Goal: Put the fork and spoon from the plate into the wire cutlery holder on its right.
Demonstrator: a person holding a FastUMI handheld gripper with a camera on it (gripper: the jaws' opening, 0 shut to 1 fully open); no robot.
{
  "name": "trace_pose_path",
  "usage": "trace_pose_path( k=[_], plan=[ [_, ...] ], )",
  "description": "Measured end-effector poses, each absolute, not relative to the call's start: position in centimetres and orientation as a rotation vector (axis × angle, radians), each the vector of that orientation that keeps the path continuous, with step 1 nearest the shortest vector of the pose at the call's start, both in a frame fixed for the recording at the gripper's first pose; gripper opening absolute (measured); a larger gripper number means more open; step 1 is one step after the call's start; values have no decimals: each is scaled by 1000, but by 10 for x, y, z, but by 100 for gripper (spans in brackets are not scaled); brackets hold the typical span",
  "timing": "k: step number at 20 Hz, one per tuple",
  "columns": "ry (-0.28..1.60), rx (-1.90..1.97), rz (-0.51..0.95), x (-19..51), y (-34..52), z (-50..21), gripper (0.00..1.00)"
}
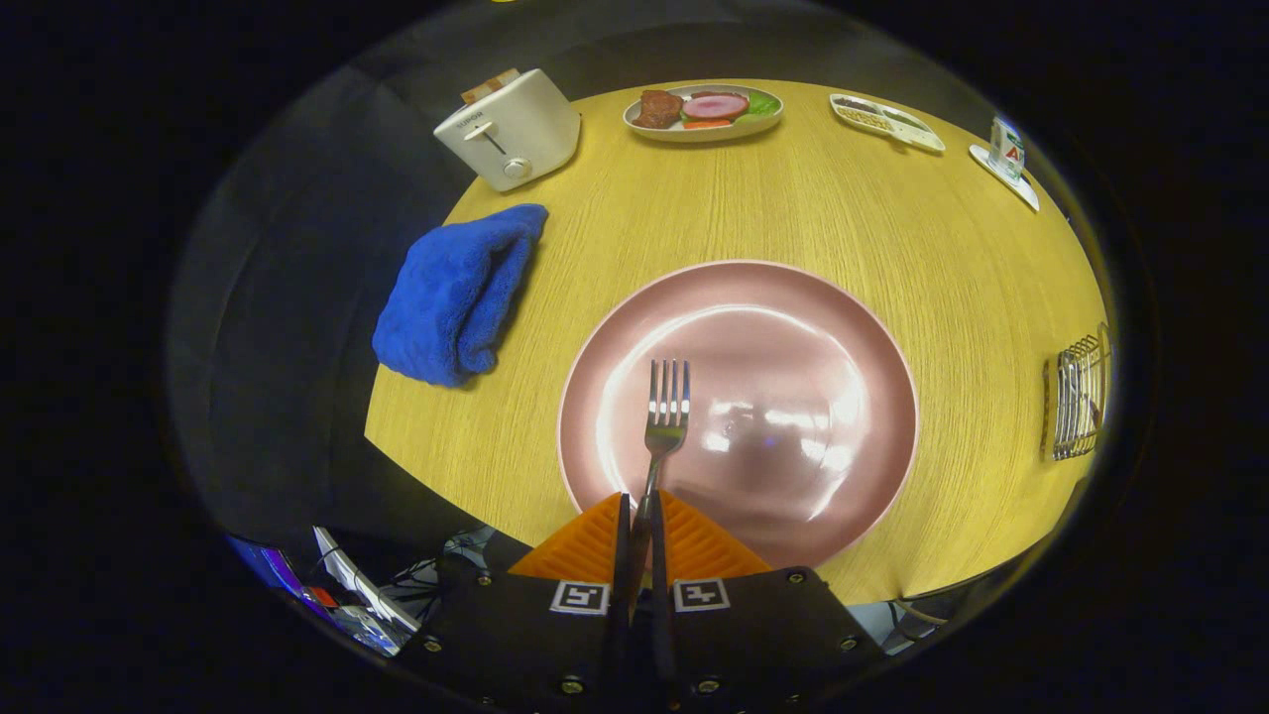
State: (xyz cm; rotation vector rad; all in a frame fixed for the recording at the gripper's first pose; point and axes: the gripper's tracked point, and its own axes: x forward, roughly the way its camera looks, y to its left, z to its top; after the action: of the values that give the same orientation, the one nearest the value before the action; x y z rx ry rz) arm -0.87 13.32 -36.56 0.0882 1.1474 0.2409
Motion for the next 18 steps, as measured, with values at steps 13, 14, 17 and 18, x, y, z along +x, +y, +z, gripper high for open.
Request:
trace_pose_path(
  k=[13, 14, 17, 18],
  plan=[
    [1228, 207, 190, -7, 139, -411, 8],
    [1234, 226, 200, -15, 134, -388, 8],
    [1215, 275, 178, -8, 131, -387, 3],
    [1205, 287, 178, -7, 130, -384, 3]
  ],
)
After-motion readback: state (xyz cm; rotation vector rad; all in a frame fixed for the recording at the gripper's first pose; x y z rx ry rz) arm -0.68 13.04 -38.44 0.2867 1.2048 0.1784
